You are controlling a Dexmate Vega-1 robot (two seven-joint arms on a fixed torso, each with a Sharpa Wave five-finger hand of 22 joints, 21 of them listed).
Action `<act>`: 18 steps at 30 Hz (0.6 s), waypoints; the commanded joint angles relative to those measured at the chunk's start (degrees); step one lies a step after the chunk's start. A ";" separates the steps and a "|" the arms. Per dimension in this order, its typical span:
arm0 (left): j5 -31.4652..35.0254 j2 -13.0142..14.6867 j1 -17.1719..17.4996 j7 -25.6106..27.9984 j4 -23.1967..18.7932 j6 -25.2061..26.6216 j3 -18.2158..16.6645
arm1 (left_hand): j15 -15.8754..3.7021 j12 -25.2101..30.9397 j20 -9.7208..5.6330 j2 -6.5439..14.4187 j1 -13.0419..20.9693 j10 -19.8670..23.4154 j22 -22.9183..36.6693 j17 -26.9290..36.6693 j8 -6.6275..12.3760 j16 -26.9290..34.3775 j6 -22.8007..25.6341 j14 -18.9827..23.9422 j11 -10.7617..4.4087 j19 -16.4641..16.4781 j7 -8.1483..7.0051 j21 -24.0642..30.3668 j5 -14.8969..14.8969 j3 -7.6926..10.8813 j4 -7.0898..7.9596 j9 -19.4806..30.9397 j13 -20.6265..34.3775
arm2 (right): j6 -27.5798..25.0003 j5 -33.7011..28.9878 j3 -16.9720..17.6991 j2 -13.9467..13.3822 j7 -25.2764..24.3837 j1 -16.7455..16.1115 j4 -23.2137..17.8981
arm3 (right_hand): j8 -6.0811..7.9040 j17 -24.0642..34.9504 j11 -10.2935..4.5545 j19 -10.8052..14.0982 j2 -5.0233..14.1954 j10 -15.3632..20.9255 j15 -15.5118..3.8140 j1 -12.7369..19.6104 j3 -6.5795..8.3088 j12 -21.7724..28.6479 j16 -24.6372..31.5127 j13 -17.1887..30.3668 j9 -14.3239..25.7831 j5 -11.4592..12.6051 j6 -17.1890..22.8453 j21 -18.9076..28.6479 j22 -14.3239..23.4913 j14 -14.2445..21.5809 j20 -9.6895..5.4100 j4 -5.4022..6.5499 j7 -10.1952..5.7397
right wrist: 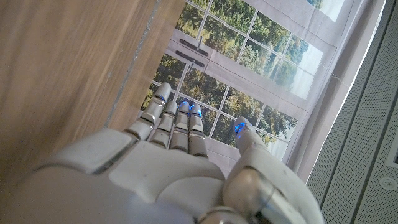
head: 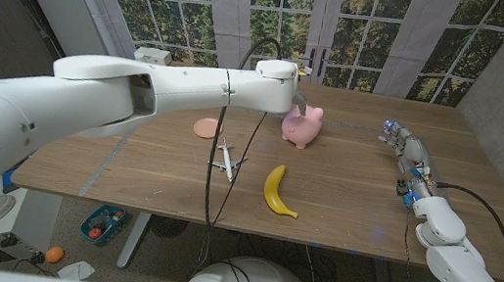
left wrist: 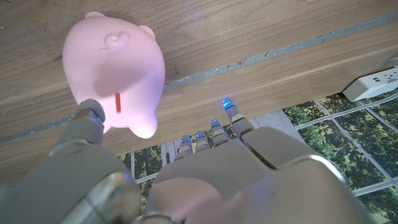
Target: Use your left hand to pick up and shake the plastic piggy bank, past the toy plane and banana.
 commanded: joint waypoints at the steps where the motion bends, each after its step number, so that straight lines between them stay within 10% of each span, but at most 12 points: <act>1: -2.83 -5.20 -0.24 1.90 6.72 0.13 0.14 | 0.77 0.59 0.33 -0.66 -0.24 0.20 0.27 0.31 0.18 0.67 -0.41 0.33 0.44 0.79 0.76 0.04 0.23 -0.65 0.03 0.21 0.16 | 0.40 0.33 0.07 0.33 -0.04 0.15 0.91 | 0.17 0.07 -0.18 0.46 -0.09 0.57 0.10 -0.09 0.12 -0.05 -0.27 -0.07 0.06 0.22 0.77 -0.35 0.15 0.46 0.12 -0.35 0.01; 18: -5.30 -11.80 0.44 3.87 15.57 -0.03 1.59 | 1.83 0.94 0.87 -0.55 -0.02 1.04 0.24 0.27 0.38 0.94 -0.77 1.79 1.93 3.12 2.30 0.28 0.40 -1.63 -0.14 0.23 0.18 | 0.29 1.02 -0.20 0.50 0.90 1.31 3.04 | 0.21 -0.02 -0.04 0.86 -0.06 1.07 0.09 0.01 0.05 0.00 -0.17 -0.12 0.07 0.24 1.09 -0.70 0.17 1.00 0.16 -0.52 0.01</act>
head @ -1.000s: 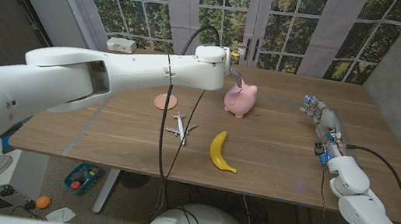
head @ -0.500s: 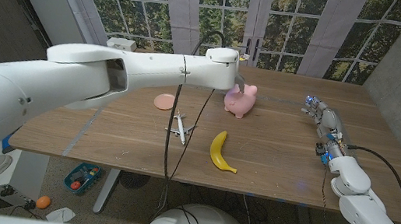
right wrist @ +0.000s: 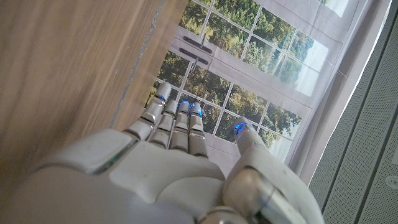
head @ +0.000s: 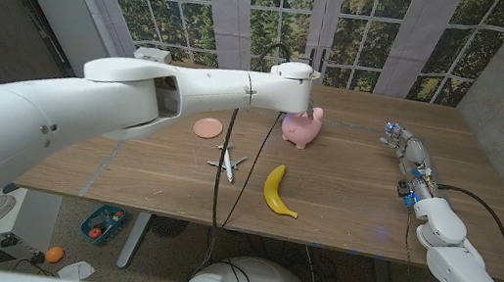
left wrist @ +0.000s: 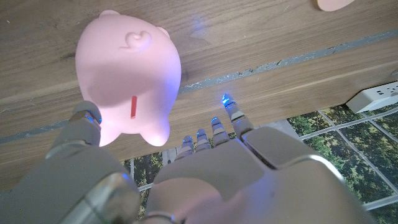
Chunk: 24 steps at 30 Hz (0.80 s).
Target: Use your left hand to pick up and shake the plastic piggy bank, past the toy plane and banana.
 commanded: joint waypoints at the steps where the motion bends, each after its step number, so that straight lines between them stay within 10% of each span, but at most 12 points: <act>1: -1.69 -4.92 0.50 1.37 6.62 -0.39 1.46 | 0.32 0.28 0.27 -0.09 0.49 -0.31 0.24 0.28 0.38 0.28 -0.33 0.31 0.63 0.57 0.51 0.29 0.41 -0.16 -0.08 0.24 0.18 | -0.01 0.59 -0.22 0.20 0.68 0.88 1.54 | 0.19 -0.03 0.10 0.49 -0.06 0.38 -0.02 0.02 0.12 0.01 -0.19 0.16 0.07 0.24 0.33 -0.15 0.18 0.43 -0.24 -0.14 -0.08; 24: 1.79 -14.52 -0.40 -1.79 23.71 -5.01 8.15 | 0.94 0.63 0.69 1.83 3.17 1.14 0.17 0.22 1.21 0.51 0.43 2.51 1.61 2.82 1.58 0.19 0.44 0.21 -0.36 0.28 0.20 | -0.11 1.24 -1.18 1.25 1.54 3.76 5.61 | 0.22 -0.11 0.22 1.06 0.00 0.92 0.06 0.12 0.03 0.04 -0.03 0.14 0.09 0.27 0.68 -0.61 0.21 1.18 -0.18 -0.29 -0.09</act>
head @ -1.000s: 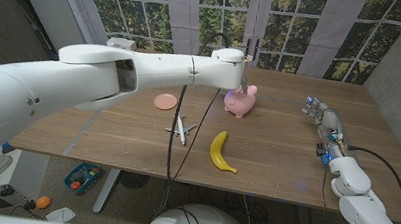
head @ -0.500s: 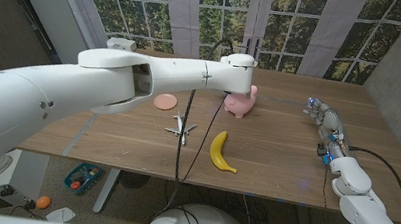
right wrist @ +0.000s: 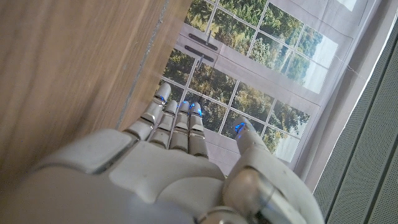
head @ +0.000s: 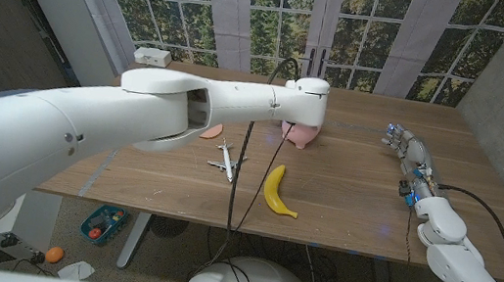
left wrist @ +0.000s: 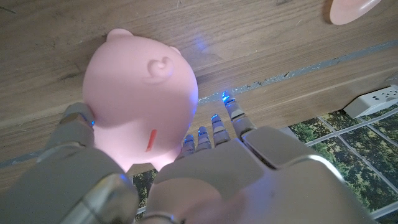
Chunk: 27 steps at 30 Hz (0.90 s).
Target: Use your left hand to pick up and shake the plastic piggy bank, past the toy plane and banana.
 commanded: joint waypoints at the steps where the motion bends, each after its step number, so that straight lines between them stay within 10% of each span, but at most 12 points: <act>1: 2.91 -5.67 -1.35 -3.66 10.61 -3.26 5.27 | 0.06 0.18 -0.06 0.91 1.76 0.15 0.16 0.22 0.34 0.07 -0.05 0.51 0.11 1.06 0.12 0.25 0.22 0.67 -0.17 0.29 0.21 | -0.06 0.19 -0.52 0.60 0.18 1.48 2.06 | 0.21 0.16 -0.09 0.78 0.01 0.57 -0.07 0.11 0.01 0.02 -0.02 0.13 0.10 0.27 0.69 -0.20 0.21 0.40 0.13 -0.30 -0.10; 8: 5.36 -7.26 -1.37 -6.36 14.74 -6.38 6.49 | -0.45 0.71 -0.71 2.63 7.04 2.52 -0.01 0.13 1.60 0.24 2.04 3.10 0.26 4.20 0.28 0.26 0.17 2.49 -0.82 0.37 0.25 | 0.21 -0.34 -0.46 0.58 -0.75 1.48 2.01 | 0.21 0.18 0.03 1.08 0.11 0.86 -0.01 0.03 -0.04 0.08 0.12 0.14 0.11 0.26 0.77 -0.29 0.23 0.81 0.35 -0.19 -0.12; 19: 3.34 -6.12 1.00 -14.08 22.82 -19.66 -1.83 | -1.26 1.68 0.36 2.74 12.76 8.21 0.04 0.05 3.77 0.40 6.63 7.04 -0.44 7.33 2.35 -0.12 0.02 3.20 -0.72 0.47 0.24 | -0.43 -1.61 0.04 -0.18 -3.28 0.34 0.18 | 0.25 0.23 0.29 1.54 0.18 1.36 0.30 -0.05 -0.10 0.19 0.37 0.16 0.13 0.27 1.04 -0.47 0.27 1.52 0.61 -0.08 -0.08; 27: 4.29 -6.48 3.01 -14.96 25.83 -22.92 -6.25 | -3.70 2.45 0.49 2.83 17.75 15.53 0.12 -0.02 6.26 1.27 11.68 15.35 -1.62 16.04 1.85 1.40 0.33 2.28 -0.52 0.78 0.29 | -0.91 -2.08 0.13 -0.35 -4.12 0.16 -0.39 | 0.24 0.24 0.51 1.70 0.17 1.88 0.36 -0.07 -0.12 0.36 0.52 0.18 0.14 0.28 1.08 -0.57 0.28 1.94 0.89 -0.06 -0.14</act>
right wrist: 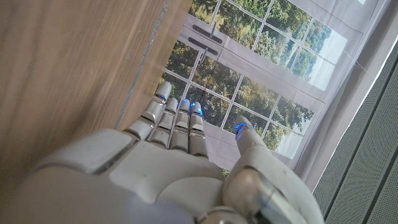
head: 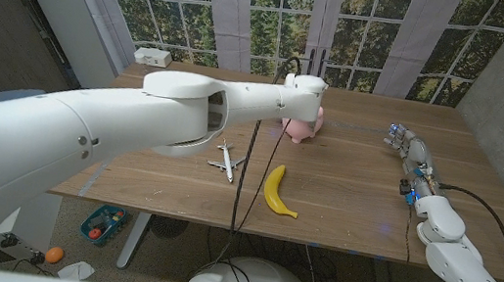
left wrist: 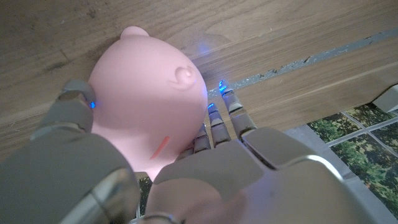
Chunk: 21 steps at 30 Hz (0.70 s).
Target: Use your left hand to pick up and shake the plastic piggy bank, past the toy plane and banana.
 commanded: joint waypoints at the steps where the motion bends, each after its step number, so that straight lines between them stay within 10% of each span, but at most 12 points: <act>1: 0.42 -0.38 3.09 -3.68 5.94 -7.38 -6.30 | -2.03 0.93 -0.33 4.67 7.67 5.52 0.14 0.11 2.03 0.71 7.94 5.31 -0.79 5.65 -0.09 1.24 0.70 -0.46 0.09 0.34 0.31 | -0.91 -0.81 0.26 -0.37 -1.65 -0.43 -0.98 | 0.24 0.08 0.06 0.47 0.18 0.55 0.07 -0.07 -0.13 0.39 0.57 0.18 0.15 0.28 0.36 -0.20 0.29 0.75 0.07 -0.05 -0.08; 6: 3.26 2.55 5.03 1.39 -1.76 -2.55 -6.97 | -12.30 4.41 -5.71 7.18 16.05 23.32 0.60 0.82 7.57 4.98 18.28 23.58 -8.83 16.30 -0.70 4.15 1.44 -2.62 0.16 1.20 1.25 | -1.01 -0.53 0.13 -0.17 -1.34 -0.20 -0.60 | 0.22 0.10 0.05 0.53 0.20 0.68 0.07 -0.09 -0.14 0.42 0.62 0.19 0.16 0.29 0.35 -0.27 0.30 0.90 0.19 -0.01 -0.17; 9: 5.34 3.83 5.67 3.60 -5.39 -0.49 -5.95 | -15.78 6.23 -9.47 8.54 18.79 30.08 0.98 1.03 10.36 7.14 23.10 30.42 -11.12 19.80 -1.29 5.87 1.91 -3.15 0.22 1.74 2.16 | -1.24 -0.52 0.12 -0.16 -1.51 -0.19 -0.69 | 0.21 0.12 0.10 0.55 0.21 0.83 0.24 -0.13 -0.17 0.45 0.69 0.21 0.16 0.28 0.36 -0.36 0.31 1.09 0.31 0.04 -0.26; 21: 11.15 6.13 8.13 11.32 -11.82 2.82 -3.97 | -17.72 12.94 -13.01 17.65 31.76 51.72 2.63 3.10 20.80 11.89 43.16 45.72 -14.14 21.68 -4.70 11.19 2.95 -1.32 -0.69 2.68 6.07 | -1.04 -0.75 0.17 0.00 -2.07 -0.30 -0.61 | 0.14 0.20 0.12 0.75 0.21 1.00 0.16 -0.34 -0.28 0.45 0.93 0.26 0.19 0.25 0.30 -0.58 0.34 1.77 0.46 0.27 -0.29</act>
